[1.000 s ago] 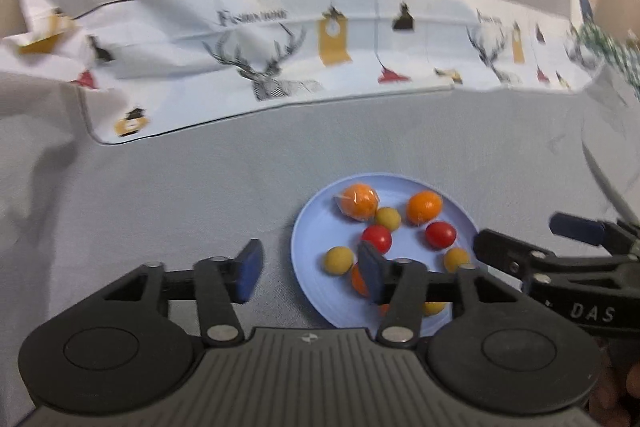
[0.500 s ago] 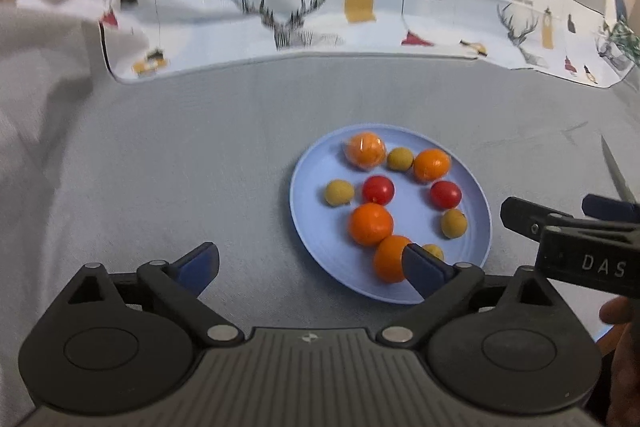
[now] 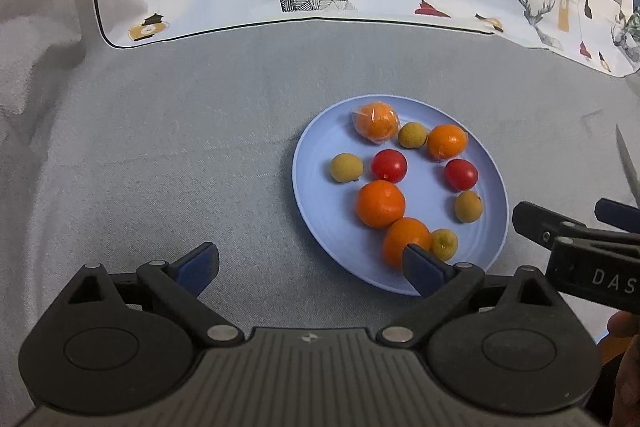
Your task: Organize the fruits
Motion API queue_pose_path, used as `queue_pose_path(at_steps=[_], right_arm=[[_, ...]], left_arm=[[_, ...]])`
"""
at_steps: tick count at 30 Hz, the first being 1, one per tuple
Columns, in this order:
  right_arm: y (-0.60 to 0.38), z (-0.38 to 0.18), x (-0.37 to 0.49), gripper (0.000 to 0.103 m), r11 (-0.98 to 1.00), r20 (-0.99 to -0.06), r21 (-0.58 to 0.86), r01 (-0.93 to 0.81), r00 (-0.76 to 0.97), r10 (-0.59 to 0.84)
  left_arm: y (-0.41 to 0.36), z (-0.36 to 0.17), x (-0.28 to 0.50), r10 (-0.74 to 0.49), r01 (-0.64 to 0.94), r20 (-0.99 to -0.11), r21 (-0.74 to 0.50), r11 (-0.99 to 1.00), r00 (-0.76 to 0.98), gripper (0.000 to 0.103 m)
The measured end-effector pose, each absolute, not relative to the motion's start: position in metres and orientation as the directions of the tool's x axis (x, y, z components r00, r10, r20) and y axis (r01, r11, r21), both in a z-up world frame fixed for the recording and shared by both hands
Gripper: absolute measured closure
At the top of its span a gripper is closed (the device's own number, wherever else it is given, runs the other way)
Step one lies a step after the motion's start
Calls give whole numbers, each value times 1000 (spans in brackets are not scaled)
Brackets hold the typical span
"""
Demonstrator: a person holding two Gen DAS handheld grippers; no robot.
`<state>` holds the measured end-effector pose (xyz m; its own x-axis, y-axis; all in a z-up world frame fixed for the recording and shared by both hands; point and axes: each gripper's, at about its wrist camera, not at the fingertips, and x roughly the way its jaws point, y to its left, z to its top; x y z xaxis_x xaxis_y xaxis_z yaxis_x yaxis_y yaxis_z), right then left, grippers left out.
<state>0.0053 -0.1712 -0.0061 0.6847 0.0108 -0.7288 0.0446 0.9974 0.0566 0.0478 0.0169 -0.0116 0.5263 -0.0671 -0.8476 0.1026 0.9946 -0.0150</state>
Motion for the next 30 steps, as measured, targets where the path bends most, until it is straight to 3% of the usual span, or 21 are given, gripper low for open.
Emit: queue_pose_path(at_steps=[30], right_arm=[[-168, -8, 6, 1, 998, -733, 43, 47, 680, 0]], left_arm=[[13, -17, 51, -68, 106, -861, -16, 994, 503, 3]])
